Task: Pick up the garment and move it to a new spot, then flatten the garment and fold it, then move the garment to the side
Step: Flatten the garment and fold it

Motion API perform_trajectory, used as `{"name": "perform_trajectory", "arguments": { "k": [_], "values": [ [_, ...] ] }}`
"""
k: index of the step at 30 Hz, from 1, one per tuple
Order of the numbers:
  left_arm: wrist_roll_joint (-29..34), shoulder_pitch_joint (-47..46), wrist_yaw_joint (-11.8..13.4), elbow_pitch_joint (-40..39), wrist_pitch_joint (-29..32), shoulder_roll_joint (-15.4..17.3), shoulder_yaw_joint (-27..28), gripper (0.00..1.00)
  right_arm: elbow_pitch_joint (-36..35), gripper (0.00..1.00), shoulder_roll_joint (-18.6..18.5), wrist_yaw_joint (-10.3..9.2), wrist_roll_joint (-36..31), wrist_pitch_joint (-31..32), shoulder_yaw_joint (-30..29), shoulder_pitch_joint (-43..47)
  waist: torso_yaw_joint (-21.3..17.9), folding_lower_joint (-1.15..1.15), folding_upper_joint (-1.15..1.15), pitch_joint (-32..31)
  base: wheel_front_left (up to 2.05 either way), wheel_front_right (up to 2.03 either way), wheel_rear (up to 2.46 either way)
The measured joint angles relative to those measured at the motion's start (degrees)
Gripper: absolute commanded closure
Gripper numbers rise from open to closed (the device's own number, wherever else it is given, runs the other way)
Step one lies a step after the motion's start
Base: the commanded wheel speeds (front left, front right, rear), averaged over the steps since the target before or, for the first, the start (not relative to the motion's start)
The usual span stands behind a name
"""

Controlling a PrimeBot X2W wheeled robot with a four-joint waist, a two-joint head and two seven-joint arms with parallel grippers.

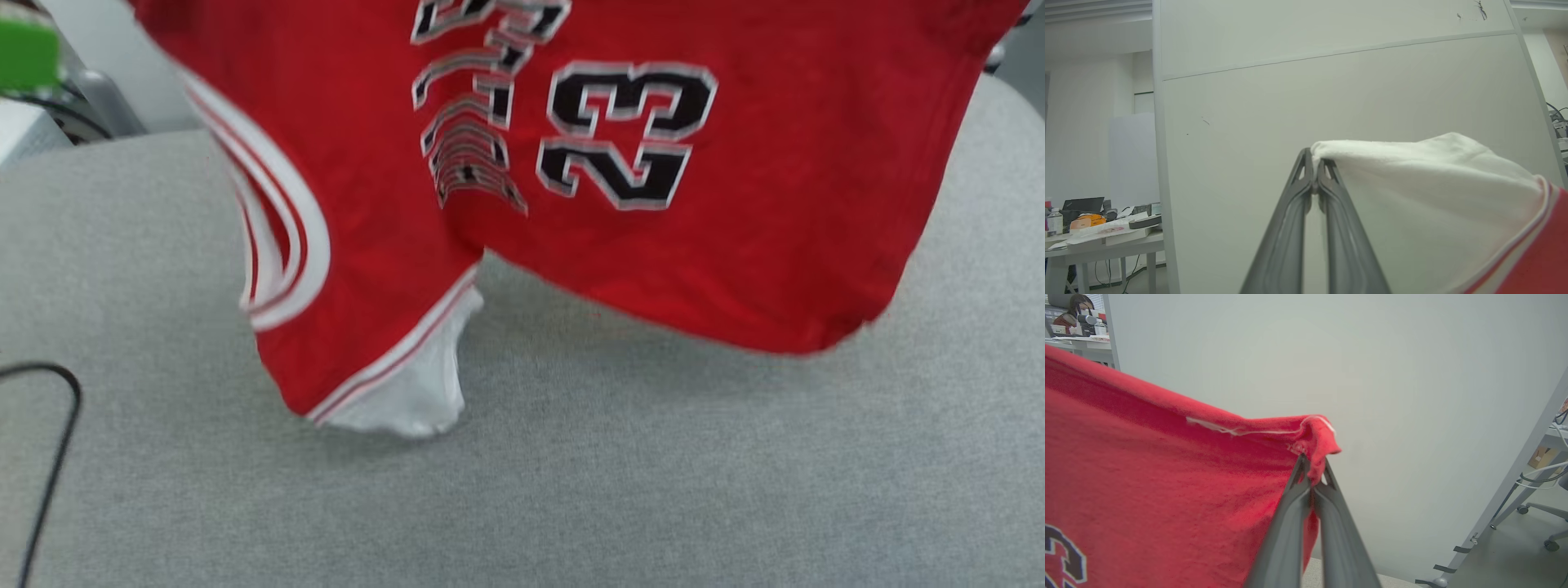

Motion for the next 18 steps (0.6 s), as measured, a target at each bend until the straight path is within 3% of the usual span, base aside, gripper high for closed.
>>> {"name": "perform_trajectory", "arguments": {
  "k": [10,14,18],
  "values": [
    [0.9,-24.3,-8.8,17.0,2.5,1.6,-3.8,1.0,11.7,1.0,-0.4,0.05,-4.4,-5.3,-0.4,-16.4,-0.4,0.0,0.0,10.9,0.0,0.0,0.0],
    [3.2,-35.9,-11.6,26.0,2.4,0.3,-6.8,1.0,20.0,1.0,-0.3,0.08,-6.7,-9.0,1.3,-24.9,-0.5,0.01,0.0,15.8,0.0,0.0,0.0],
    [6.0,-47.2,-12.9,36.4,0.6,-2.2,-9.1,1.0,28.6,1.0,0.8,0.1,-9.9,-13.4,2.7,-33.9,-0.5,0.01,0.0,20.3,0.0,0.0,0.0]
  ]
}}
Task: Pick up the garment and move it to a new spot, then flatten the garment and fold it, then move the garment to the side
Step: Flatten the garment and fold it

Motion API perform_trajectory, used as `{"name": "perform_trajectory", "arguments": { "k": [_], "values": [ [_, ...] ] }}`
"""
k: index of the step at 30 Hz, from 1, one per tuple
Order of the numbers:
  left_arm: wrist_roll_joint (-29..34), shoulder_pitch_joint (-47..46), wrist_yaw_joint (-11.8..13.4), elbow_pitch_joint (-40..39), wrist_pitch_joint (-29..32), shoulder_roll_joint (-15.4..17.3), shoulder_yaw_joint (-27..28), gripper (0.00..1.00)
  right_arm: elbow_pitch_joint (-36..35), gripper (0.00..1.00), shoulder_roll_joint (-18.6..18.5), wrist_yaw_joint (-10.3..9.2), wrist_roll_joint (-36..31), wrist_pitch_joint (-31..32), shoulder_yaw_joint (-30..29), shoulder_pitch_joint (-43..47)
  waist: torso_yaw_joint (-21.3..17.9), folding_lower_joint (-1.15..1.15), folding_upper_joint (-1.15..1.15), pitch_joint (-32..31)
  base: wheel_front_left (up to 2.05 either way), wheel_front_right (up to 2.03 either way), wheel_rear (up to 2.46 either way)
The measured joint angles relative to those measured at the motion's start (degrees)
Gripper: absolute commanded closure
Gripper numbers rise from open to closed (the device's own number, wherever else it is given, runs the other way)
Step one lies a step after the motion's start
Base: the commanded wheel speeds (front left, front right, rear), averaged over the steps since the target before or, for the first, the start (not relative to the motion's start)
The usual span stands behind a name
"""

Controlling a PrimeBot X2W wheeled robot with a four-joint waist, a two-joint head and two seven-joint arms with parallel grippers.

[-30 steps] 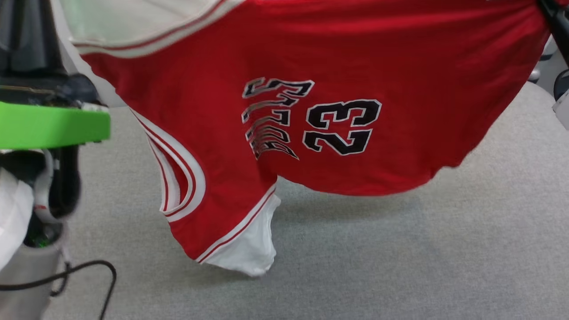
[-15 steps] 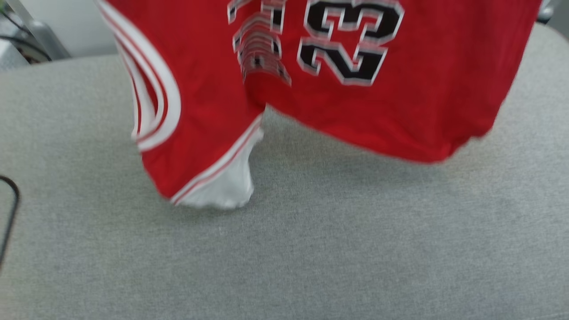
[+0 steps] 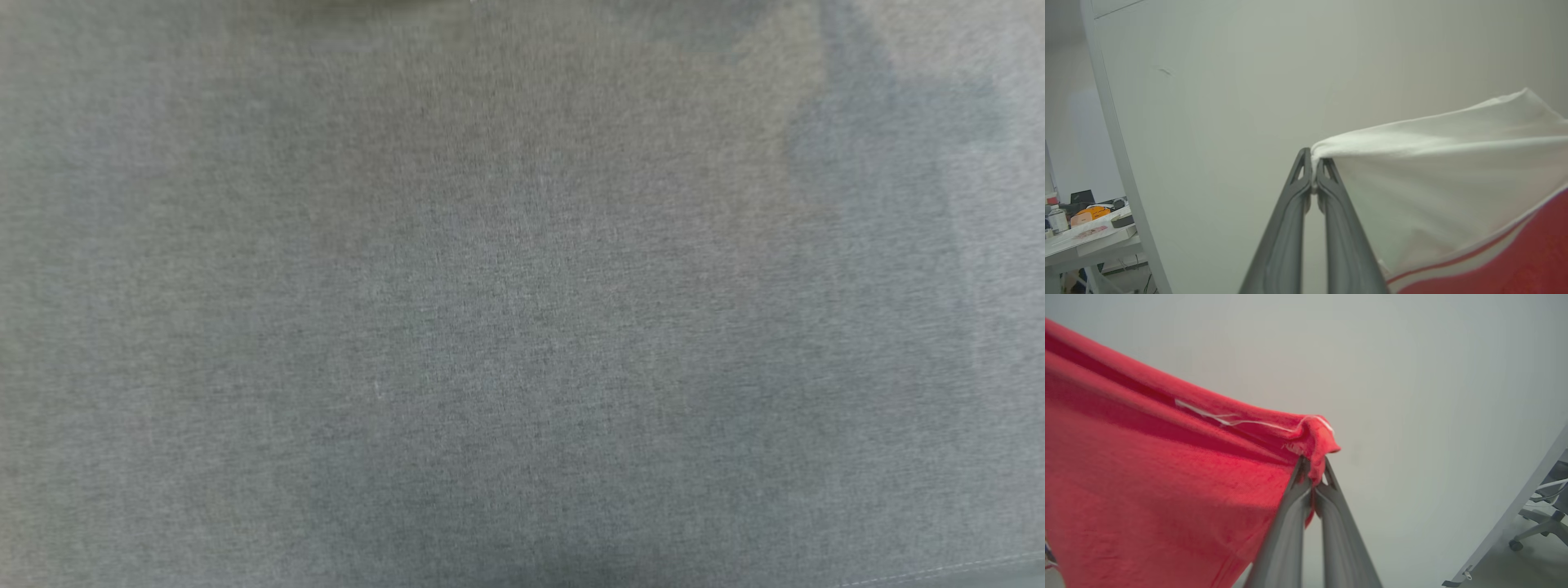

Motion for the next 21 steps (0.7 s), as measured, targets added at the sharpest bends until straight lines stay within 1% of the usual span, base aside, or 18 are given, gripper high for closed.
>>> {"name": "perform_trajectory", "arguments": {
  "k": [4,6,10,13,16,21],
  "values": [
    [2.4,-8.0,-0.2,9.4,-2.9,-2.7,-1.4,1.0,8.2,1.0,2.0,0.08,-3.9,-4.6,0.1,-7.8,0.0,0.0,0.0,3.7,0.0,0.0,0.0],
    [3.2,-11.6,-0.4,14.0,-5.7,-3.9,-2.0,1.0,12.5,1.0,3.2,0.25,-6.4,-7.2,-0.6,-11.5,0.1,0.0,0.0,5.5,0.0,0.0,0.0],
    [4.6,-15.1,-0.5,22.4,-11.0,-5.9,-3.0,1.0,19.3,1.0,5.5,0.4,-9.9,-11.9,-2.1,-15.8,0.5,0.0,0.0,8.4,0.0,0.0,0.0],
    [4.7,-15.4,-0.7,27.0,-14.5,-6.9,-3.3,1.0,23.0,1.0,7.1,0.38,-11.8,-15.3,-2.5,-17.0,1.1,0.0,0.0,10.1,0.0,0.0,0.0],
    [4.7,-15.0,-1.6,29.9,-16.4,-7.7,-4.4,1.0,26.4,1.0,8.3,0.37,-12.4,-18.4,-2.7,-17.1,1.8,0.0,0.0,11.4,0.0,0.0,0.0],
    [3.5,-10.1,-2.1,31.2,-17.8,-9.4,-4.4,1.0,30.5,1.0,9.2,0.33,-12.3,-23.4,-2.4,-16.9,3.5,0.0,0.0,12.0,0.0,0.0,0.0]
  ]
}}
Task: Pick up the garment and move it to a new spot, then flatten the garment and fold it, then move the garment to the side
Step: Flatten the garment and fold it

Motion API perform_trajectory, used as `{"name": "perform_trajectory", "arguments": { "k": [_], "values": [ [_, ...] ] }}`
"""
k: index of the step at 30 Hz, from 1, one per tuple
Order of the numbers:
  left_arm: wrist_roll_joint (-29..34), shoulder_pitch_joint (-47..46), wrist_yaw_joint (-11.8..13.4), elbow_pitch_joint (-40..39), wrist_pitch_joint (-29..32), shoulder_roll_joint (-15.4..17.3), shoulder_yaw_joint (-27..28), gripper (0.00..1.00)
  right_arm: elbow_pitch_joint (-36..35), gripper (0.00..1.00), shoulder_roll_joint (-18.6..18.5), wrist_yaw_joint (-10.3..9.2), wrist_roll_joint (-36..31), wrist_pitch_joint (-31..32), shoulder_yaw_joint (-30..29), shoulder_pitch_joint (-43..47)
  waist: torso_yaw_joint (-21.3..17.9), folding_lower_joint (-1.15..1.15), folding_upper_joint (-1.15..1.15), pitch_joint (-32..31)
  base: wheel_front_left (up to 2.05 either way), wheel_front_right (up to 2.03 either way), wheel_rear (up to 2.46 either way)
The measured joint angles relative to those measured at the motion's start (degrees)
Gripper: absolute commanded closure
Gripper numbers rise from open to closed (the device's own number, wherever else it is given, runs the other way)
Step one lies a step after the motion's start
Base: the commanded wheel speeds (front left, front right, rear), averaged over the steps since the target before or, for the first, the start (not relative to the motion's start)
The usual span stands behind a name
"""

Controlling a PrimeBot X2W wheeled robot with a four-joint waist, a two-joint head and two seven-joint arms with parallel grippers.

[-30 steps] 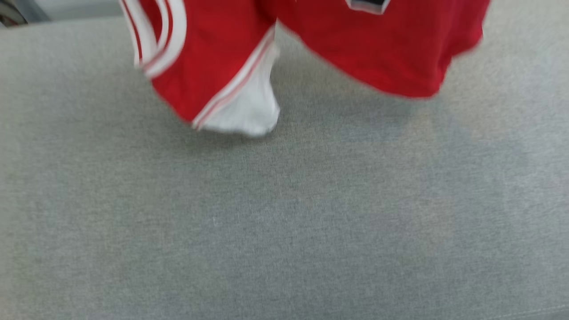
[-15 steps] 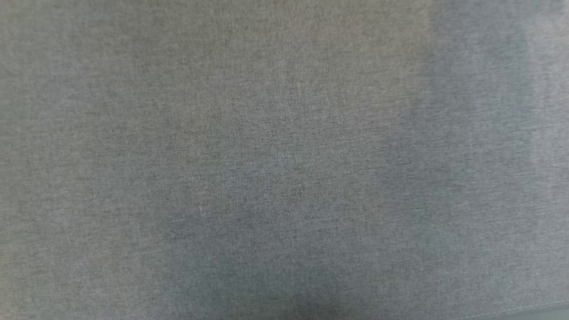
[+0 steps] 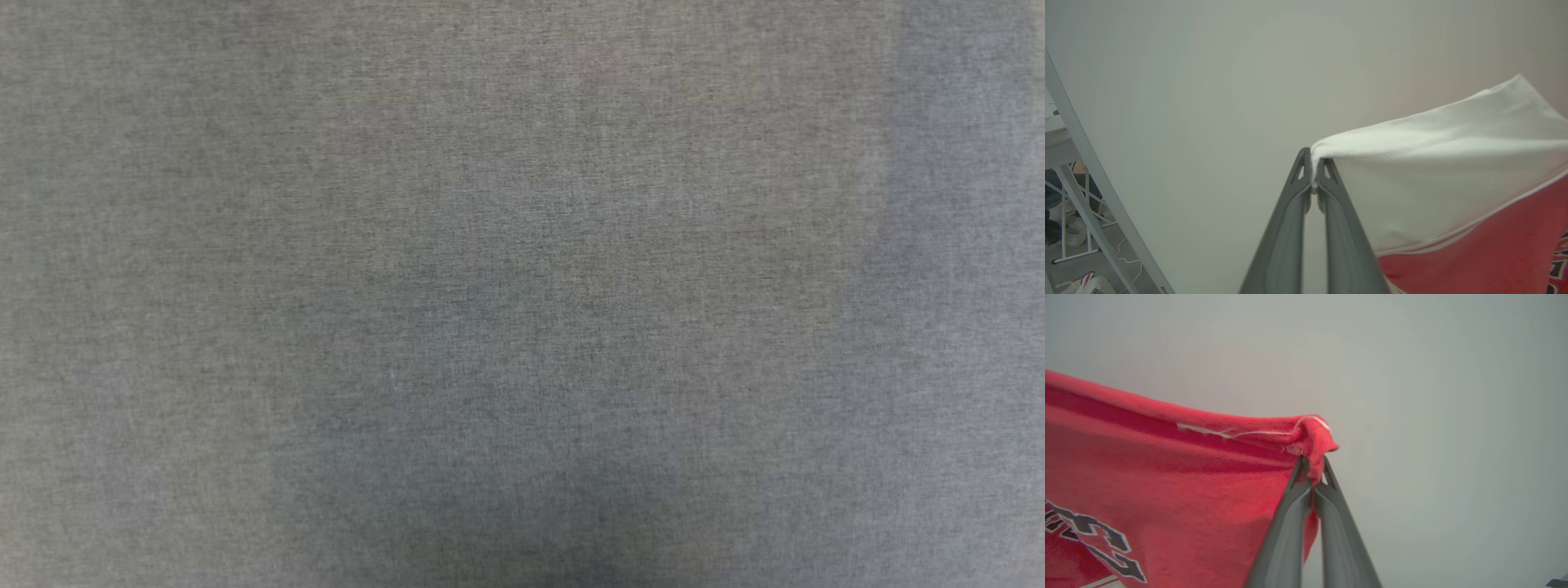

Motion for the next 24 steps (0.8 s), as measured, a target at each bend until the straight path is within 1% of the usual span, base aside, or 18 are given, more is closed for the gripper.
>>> {"name": "perform_trajectory", "arguments": {
  "k": [3,7,14,18,22,24],
  "values": [
    [-1.3,5.8,-0.3,-2.8,0.0,-0.9,0.7,1.0,1.4,1.0,0.4,0.0,0.4,-1.8,1.1,1.8,0.7,0.0,0.0,-0.5,0.0,0.0,0.0],
    [-2.0,15.5,-0.4,-8.0,0.0,-2.0,2.6,1.0,1.9,1.0,0.9,-0.01,1.6,-3.3,3.2,7.2,1.2,0.0,0.0,-2.4,0.0,0.0,0.0],
    [-2.2,34.9,-0.4,-14.9,0.0,-3.4,4.5,1.0,-0.8,1.0,1.5,-0.01,6.8,-3.8,9.6,21.0,1.9,-0.01,0.0,-7.6,0.0,0.0,0.0],
    [-2.2,46.5,-0.3,-18.3,0.0,-4.0,4.6,1.0,-4.2,1.0,0.6,-0.01,11.0,-3.9,13.4,30.4,2.3,-0.01,0.0,-11.5,0.0,0.0,0.0],
    [-2.2,57.4,0.7,-20.9,0.0,-3.9,4.6,1.0,-7.4,1.0,-1.2,-0.01,15.6,-4.0,17.2,39.0,2.7,-0.02,0.0,-15.6,0.0,0.0,0.0],
    [-2.4,62.6,0.7,-21.5,0.0,-3.8,4.1,1.0,-8.6,1.0,-2.3,-0.01,18.2,-4.0,18.7,42.9,2.9,-0.02,0.0,-17.6,0.0,0.0,0.0]
  ]
}}
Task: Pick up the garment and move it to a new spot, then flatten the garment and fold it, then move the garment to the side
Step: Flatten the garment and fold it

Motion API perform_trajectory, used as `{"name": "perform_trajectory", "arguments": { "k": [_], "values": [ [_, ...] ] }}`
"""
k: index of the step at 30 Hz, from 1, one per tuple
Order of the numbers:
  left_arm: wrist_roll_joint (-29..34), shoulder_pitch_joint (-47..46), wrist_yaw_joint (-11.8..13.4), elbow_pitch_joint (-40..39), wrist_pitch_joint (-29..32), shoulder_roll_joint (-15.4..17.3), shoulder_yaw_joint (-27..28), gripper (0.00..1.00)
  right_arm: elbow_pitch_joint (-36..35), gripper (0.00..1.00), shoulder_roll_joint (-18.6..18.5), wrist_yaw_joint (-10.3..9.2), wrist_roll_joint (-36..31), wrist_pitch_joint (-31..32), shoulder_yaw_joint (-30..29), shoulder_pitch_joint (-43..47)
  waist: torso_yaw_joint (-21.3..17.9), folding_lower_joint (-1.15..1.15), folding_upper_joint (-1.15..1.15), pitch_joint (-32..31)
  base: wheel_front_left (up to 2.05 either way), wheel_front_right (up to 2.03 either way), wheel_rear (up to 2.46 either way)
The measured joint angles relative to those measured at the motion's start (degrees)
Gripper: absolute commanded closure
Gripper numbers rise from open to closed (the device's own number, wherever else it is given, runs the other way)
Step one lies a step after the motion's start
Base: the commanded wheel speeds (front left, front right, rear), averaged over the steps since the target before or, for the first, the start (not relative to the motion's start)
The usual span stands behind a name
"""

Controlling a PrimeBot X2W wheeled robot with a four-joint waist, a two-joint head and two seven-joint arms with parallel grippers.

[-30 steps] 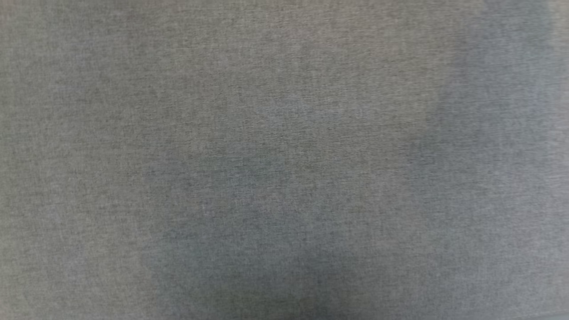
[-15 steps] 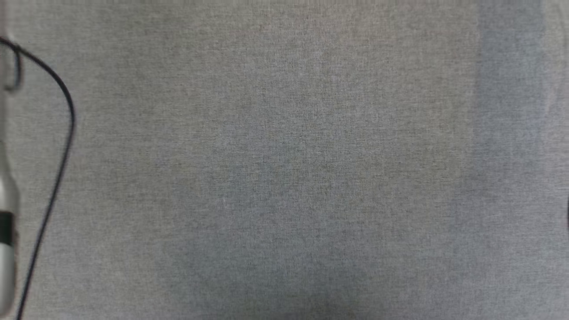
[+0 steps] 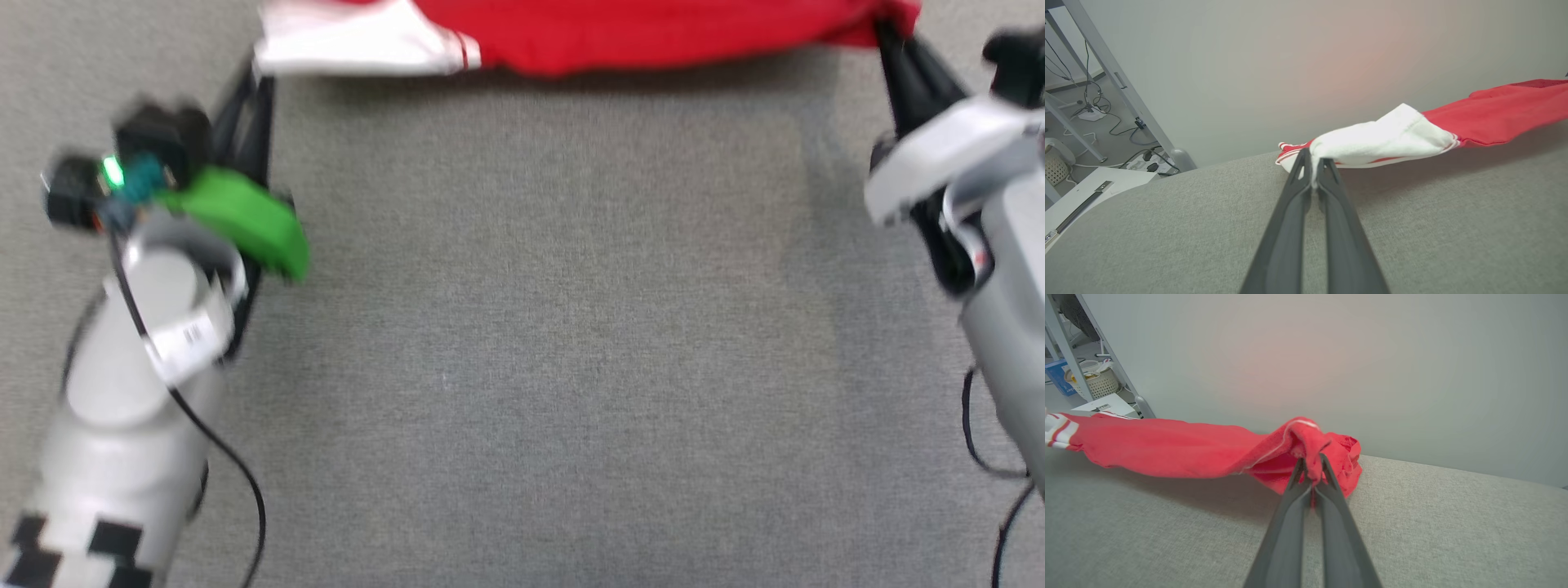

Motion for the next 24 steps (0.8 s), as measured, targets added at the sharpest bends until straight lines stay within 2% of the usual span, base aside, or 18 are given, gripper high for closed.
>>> {"name": "perform_trajectory", "arguments": {
  "k": [10,15,24],
  "values": [
    [-0.8,20.2,1.8,-7.9,4.9,3.2,-2.6,1.0,-7.1,1.0,-6.0,0.0,13.6,3.0,8.7,15.5,1.0,0.0,0.0,-9.4,0.0,0.0,0.0],
    [-2.5,28.4,2.9,-13.9,8.4,5.5,-3.0,1.0,-9.0,1.0,-8.2,0.0,18.4,5.2,9.8,21.1,1.5,0.0,0.0,-13.5,0.0,0.0,0.0],
    [-3.6,40.7,3.0,-23.3,14.3,8.9,-5.9,1.0,-12.0,1.0,-11.3,0.0,25.0,9.2,8.7,31.0,1.9,0.0,0.0,-19.2,0.0,0.0,0.0]
  ]
}}
